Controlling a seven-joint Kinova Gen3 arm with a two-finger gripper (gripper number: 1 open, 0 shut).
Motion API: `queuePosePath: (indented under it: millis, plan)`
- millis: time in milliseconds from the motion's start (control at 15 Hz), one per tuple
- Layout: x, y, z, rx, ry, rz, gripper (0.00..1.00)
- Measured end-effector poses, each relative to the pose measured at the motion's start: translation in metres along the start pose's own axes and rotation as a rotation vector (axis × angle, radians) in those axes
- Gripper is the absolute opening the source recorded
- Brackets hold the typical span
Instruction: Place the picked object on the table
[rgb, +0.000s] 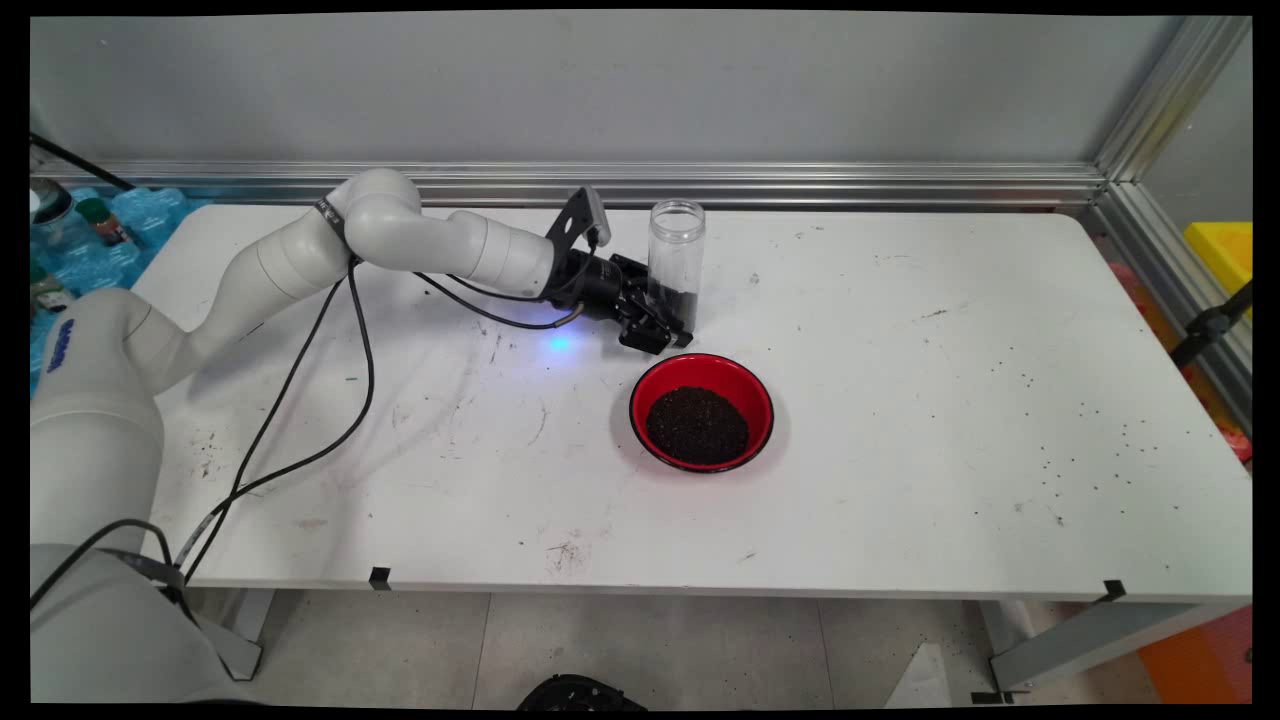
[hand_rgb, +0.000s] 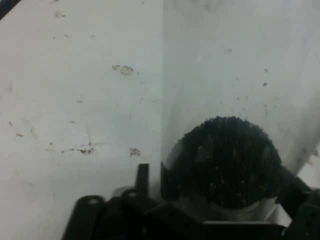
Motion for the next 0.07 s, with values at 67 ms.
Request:
queuePosePath:
  millis: [67]
  plan:
    - [-0.0007,0.0,0.0001,-0.002,-0.001,0.0,1.0]
